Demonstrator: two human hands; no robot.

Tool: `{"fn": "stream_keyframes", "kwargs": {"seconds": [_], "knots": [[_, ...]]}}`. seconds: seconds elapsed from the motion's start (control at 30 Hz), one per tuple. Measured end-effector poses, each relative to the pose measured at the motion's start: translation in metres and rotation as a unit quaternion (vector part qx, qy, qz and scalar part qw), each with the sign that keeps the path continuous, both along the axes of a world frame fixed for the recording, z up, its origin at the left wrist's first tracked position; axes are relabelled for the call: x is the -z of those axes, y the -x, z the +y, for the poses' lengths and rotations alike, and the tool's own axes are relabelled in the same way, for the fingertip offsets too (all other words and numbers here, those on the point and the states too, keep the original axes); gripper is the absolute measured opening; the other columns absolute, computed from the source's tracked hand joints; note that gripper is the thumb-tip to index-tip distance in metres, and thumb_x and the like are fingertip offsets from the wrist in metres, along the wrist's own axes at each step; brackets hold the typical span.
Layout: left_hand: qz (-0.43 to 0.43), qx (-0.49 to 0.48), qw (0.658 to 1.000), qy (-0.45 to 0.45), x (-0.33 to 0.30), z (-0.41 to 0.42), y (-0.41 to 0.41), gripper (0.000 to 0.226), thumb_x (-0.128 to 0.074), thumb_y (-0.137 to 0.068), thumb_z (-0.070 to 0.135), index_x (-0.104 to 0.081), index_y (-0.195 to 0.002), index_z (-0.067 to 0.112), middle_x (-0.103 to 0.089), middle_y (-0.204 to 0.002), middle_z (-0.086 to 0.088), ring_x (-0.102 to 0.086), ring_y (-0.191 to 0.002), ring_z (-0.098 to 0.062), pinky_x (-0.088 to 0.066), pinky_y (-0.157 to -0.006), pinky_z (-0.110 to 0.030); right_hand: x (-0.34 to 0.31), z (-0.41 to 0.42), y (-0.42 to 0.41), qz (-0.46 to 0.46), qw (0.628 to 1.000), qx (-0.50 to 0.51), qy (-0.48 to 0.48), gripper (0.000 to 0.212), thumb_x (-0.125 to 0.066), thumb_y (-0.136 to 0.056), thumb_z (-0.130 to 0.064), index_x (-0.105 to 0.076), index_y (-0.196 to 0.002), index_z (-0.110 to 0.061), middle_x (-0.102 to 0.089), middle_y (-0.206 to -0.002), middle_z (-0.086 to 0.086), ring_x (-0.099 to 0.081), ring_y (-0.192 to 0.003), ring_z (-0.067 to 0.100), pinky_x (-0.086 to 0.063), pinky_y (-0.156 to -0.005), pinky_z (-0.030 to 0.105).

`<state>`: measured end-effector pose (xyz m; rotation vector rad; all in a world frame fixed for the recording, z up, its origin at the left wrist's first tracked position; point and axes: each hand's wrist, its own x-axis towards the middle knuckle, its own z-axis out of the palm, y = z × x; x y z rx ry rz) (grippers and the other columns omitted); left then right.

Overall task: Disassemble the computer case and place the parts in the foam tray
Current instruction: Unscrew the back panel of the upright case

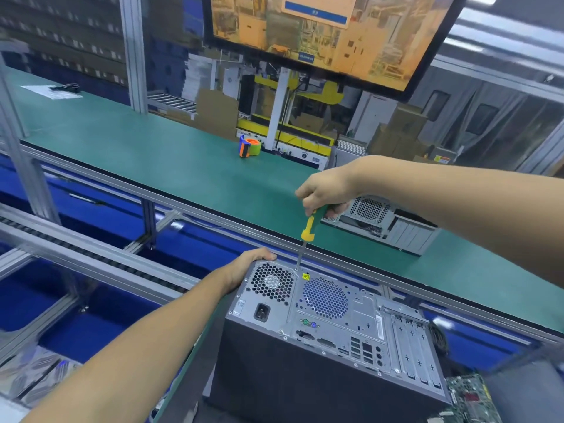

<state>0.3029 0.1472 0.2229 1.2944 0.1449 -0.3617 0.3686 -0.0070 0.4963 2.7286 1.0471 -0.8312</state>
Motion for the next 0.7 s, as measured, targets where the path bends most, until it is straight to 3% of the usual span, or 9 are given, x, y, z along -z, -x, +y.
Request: {"fn": "stream_keyframes", "kwargs": {"seconds": [0.13,0.2,0.27,0.37,0.47,0.57,0.63,0.7], "knots": [[-0.003,-0.002,1.000,0.000,0.003,0.001,-0.002,0.039,-0.078,-0.064,0.047,-0.059,-0.084,0.019,-0.068,-0.084,-0.008,-0.065,-0.070,-0.025,-0.052,-0.070,-0.032,-0.006,-0.009,-0.004,0.023,0.998,-0.058,0.017,0.026,-0.058,-0.100,-0.005,-0.040,-0.083,-0.011,-0.047,-0.082,0.015,-0.051,-0.068,0.027,-0.042,-0.056,0.035],[0.001,-0.001,1.000,-0.001,0.004,0.001,-0.002,0.038,-0.078,-0.064,0.047,-0.061,-0.083,0.019,-0.068,-0.084,-0.009,-0.065,-0.070,-0.026,-0.052,-0.071,-0.033,-0.009,-0.010,-0.003,-0.015,0.989,-0.136,0.060,0.021,-0.061,-0.092,0.003,-0.047,-0.086,-0.012,-0.059,-0.092,0.022,-0.053,-0.073,0.027,-0.045,-0.062,0.038],[0.002,-0.002,1.000,0.002,0.004,0.001,-0.003,0.035,-0.079,-0.062,0.046,-0.062,-0.079,0.020,-0.068,-0.083,-0.009,-0.066,-0.069,-0.026,-0.053,-0.070,-0.032,-0.007,-0.009,0.004,-0.076,0.969,-0.226,0.058,0.021,-0.065,-0.083,0.004,-0.053,-0.087,-0.012,-0.063,-0.097,0.016,-0.054,-0.076,0.024,-0.046,-0.069,0.040],[0.000,-0.013,1.000,0.012,0.004,0.001,-0.004,0.031,-0.080,-0.061,0.043,-0.063,-0.074,0.021,-0.067,-0.079,-0.009,-0.065,-0.066,-0.026,-0.053,-0.068,-0.032,0.006,-0.007,0.015,-0.122,0.944,-0.304,-0.026,0.021,-0.073,-0.071,0.001,-0.063,-0.083,-0.012,-0.062,-0.088,-0.001,-0.055,-0.079,0.013,-0.045,-0.068,0.031],[0.000,-0.015,1.000,0.016,0.005,0.000,-0.004,0.038,-0.080,-0.060,0.044,-0.060,-0.079,0.019,-0.065,-0.079,-0.009,-0.062,-0.068,-0.027,-0.049,-0.071,-0.034,0.010,-0.006,0.019,-0.115,0.958,-0.255,-0.063,0.019,-0.069,-0.074,-0.005,-0.063,-0.089,-0.014,-0.067,-0.087,0.004,-0.063,-0.079,0.023,-0.051,-0.065,0.036],[0.005,-0.005,1.000,0.019,0.006,0.000,-0.004,0.038,-0.081,-0.059,0.044,-0.061,-0.078,0.018,-0.066,-0.080,-0.009,-0.062,-0.069,-0.027,-0.048,-0.073,-0.035,0.005,-0.002,0.017,-0.031,0.989,-0.120,-0.086,0.018,-0.050,-0.087,-0.003,-0.051,-0.101,-0.013,-0.055,-0.090,0.009,-0.057,-0.072,0.027,-0.052,-0.057,0.034],[0.010,-0.002,1.000,0.024,0.005,0.001,-0.004,0.040,-0.086,-0.053,0.044,-0.064,-0.074,0.019,-0.066,-0.080,-0.008,-0.062,-0.068,-0.027,-0.048,-0.073,-0.035,0.003,0.004,0.018,0.005,0.994,-0.052,-0.099,0.015,-0.046,-0.087,0.002,-0.044,-0.097,-0.009,-0.047,-0.094,0.014,-0.056,-0.075,0.034,-0.053,-0.062,0.038],[0.006,0.005,1.000,0.023,0.005,0.000,-0.005,0.045,-0.090,-0.046,0.046,-0.063,-0.072,0.020,-0.065,-0.078,-0.006,-0.061,-0.068,-0.026,-0.047,-0.073,-0.035,0.004,0.007,0.019,0.020,0.993,0.019,-0.113,0.011,-0.048,-0.087,0.003,-0.043,-0.089,-0.008,-0.051,-0.094,0.018,-0.063,-0.074,0.038,-0.053,-0.064,0.040]]}}
